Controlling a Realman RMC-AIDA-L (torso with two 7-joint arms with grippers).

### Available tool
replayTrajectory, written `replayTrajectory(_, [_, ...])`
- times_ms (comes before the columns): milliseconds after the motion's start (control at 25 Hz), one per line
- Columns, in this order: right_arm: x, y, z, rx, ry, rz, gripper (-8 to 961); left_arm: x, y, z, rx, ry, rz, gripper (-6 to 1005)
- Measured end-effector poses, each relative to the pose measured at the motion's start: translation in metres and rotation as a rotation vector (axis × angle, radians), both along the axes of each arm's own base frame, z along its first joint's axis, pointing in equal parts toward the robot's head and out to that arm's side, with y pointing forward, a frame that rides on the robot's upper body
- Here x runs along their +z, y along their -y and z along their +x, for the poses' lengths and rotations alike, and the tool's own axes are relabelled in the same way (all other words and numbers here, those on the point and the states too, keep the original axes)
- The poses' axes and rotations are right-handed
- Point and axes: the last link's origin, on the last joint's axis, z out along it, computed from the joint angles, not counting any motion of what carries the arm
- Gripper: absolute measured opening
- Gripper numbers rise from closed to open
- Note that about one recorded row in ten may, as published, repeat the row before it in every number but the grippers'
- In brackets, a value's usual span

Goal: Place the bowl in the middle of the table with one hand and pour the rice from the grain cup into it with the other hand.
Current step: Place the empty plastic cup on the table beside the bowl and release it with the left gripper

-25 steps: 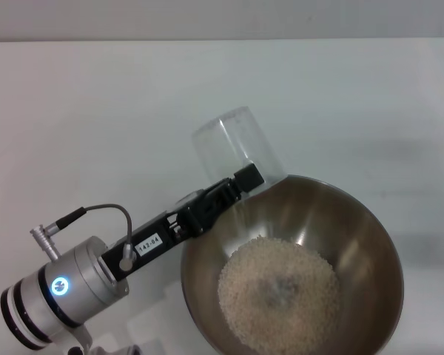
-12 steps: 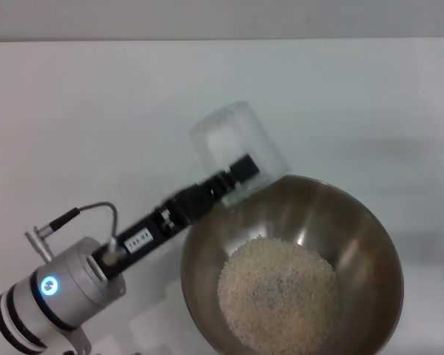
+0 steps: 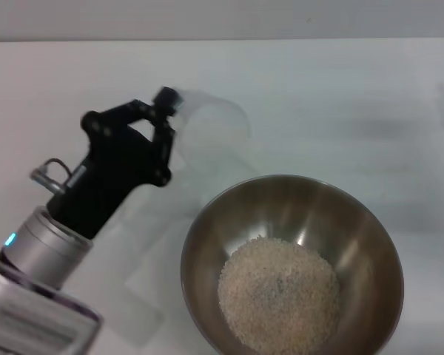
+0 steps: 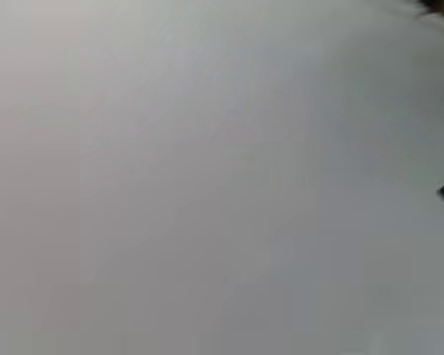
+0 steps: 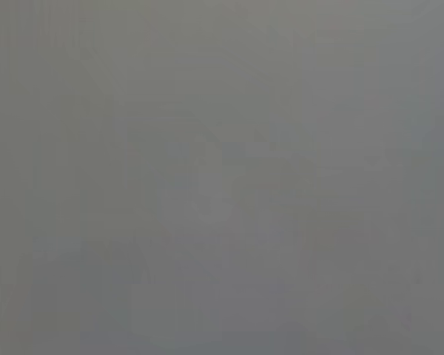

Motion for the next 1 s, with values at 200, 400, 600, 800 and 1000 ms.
replayTrajectory(200, [-0.004, -0.001, -0.004, 0.011, 0.001, -0.013, 496, 0.009, -0.017, -0.021, 0.252, 0.274, -0.146, 70])
replayTrajectory(400, [-0.004, -0.005, -0.003, 0.002, -0.007, -0.037, 495, 0.008, -0.029, -0.039, 0.441, 0.422, -0.216, 73])
replayTrajectory(600, [-0.005, -0.004, -0.004, 0.006, -0.018, -0.03, 495, -0.003, -0.035, -0.05, 0.57, 0.425, -0.261, 76])
replayTrajectory(800, [-0.001, 0.002, 0.002, -0.016, -0.028, 0.004, 495, -0.013, -0.04, -0.06, 0.665, 0.394, -0.301, 78])
replayTrajectory(1000, [0.001, 0.005, 0.007, -0.036, -0.036, 0.022, 495, -0.013, -0.044, -0.069, 0.733, 0.405, -0.3, 81])
